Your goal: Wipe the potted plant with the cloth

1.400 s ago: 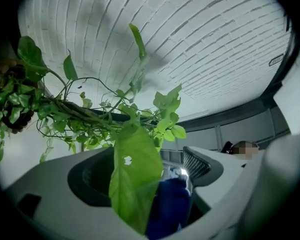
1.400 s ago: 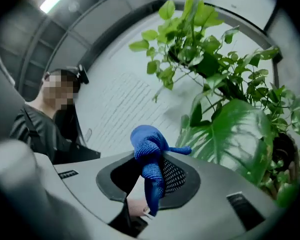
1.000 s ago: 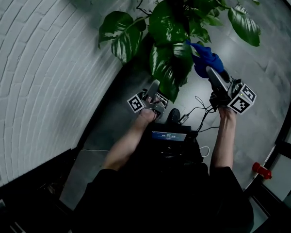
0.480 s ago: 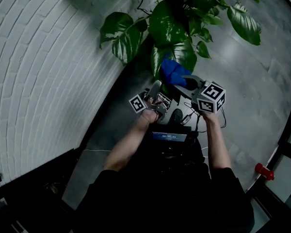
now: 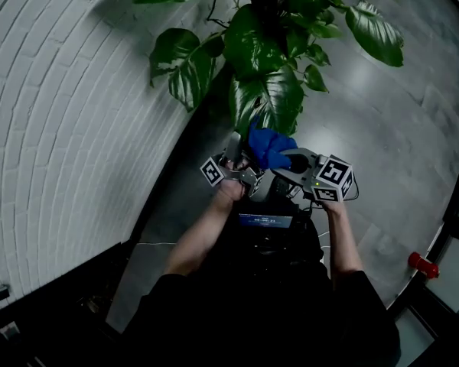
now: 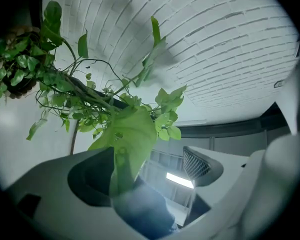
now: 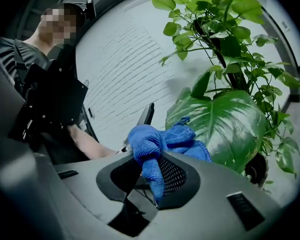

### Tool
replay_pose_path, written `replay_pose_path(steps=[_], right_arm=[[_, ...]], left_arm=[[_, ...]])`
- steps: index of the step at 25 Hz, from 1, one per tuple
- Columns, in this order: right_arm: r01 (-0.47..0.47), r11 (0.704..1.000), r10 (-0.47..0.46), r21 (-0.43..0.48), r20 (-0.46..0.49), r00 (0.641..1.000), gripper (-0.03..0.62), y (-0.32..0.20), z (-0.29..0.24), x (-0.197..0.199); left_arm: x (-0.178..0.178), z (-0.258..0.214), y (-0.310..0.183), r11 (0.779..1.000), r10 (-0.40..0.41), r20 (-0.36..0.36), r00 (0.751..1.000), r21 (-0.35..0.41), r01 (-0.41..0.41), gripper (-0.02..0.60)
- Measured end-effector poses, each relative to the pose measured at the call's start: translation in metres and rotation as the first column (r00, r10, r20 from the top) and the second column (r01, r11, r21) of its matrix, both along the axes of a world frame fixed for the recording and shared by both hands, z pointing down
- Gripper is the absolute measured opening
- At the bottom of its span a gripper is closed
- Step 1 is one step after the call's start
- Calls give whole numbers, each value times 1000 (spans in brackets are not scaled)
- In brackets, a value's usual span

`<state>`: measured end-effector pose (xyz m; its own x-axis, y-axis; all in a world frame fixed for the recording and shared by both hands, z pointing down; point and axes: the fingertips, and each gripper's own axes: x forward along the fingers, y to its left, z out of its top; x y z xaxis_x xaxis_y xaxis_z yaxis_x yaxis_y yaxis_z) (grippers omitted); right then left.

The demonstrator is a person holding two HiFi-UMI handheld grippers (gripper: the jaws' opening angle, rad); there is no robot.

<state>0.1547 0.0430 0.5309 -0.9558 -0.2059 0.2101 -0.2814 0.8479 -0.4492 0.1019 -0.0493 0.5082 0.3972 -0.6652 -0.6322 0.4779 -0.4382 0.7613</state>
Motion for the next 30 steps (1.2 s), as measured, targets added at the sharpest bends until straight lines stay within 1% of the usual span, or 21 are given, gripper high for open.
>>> replay_pose_path(steps=[2,4,5,7,9,11,13,14,16,17,19,20,22,23,25,27,28,29,30], right_arm=[[26,1000,-26,-12,-10,1000,97,11,6,4],[54,998,-55,-22,-18,998,97,21,9,11],[63,998,-64,-26,-7,998,97,25,6,16],[56,998,-54,-20,67,996,97,25,-13,32],[4,1000,-5,7,186,983,97,14,-46,57],[-81,996,63,49,292,954,97,-4,-82,88],[-173,981,132,91,341,931,97,-26,-108,116],[-212,972,165,106,338,927,97,-39,-114,126],[-264,957,223,118,281,934,97,-65,-111,134],[-274,955,242,116,232,942,97,-79,-105,131],[-270,956,253,112,147,956,97,-106,-90,118],[-266,958,251,110,130,959,97,-122,-86,110],[-278,955,262,102,143,954,97,-157,-87,94],[-299,949,282,99,159,946,97,-174,-91,88],[-361,927,338,104,187,922,97,-208,-102,80],[-411,903,385,126,190,903,97,-236,-109,76],[-421,896,395,138,182,900,97,-248,-109,72],[-419,896,396,144,167,903,97,-257,-107,67],[-404,904,385,142,146,911,97,-261,-100,59]], left_arm=[[0,1,0,1000,-2,3,1000,0,2,459],[1,3,0,1000,-4,22,1000,0,4,460],[0,5,0,1000,-8,41,999,2,8,459],[-4,9,-1,999,-33,98,995,6,32,459],[-12,12,-6,997,-83,163,983,17,81,460],[-23,12,-13,990,-140,202,969,32,137,459],[-30,8,-23,983,-186,225,957,55,178,460],[-32,4,-28,979,-201,237,950,70,190,459],[-30,-3,-36,976,-213,273,938,107,191,459],[-26,-6,-39,976,-209,295,932,126,179,459],[-16,-11,-43,977,-188,332,924,160,141,459],[-11,-12,-45,978,-175,343,923,170,123,460],[-6,-12,-49,979,-157,354,922,179,98,460],[-6,-12,-52,979,-151,352,924,181,91,460],[-5,-13,-57,979,-135,332,934,189,74,460],[-3,-15,-66,978,-115,300,947,202,54,460],[-1,-16,-71,977,-104,282,954,206,46,460],[0,-17,-77,977,-95,265,960,209,39,460],[1,-17,-81,977,-85,249,965,210,32,460]])
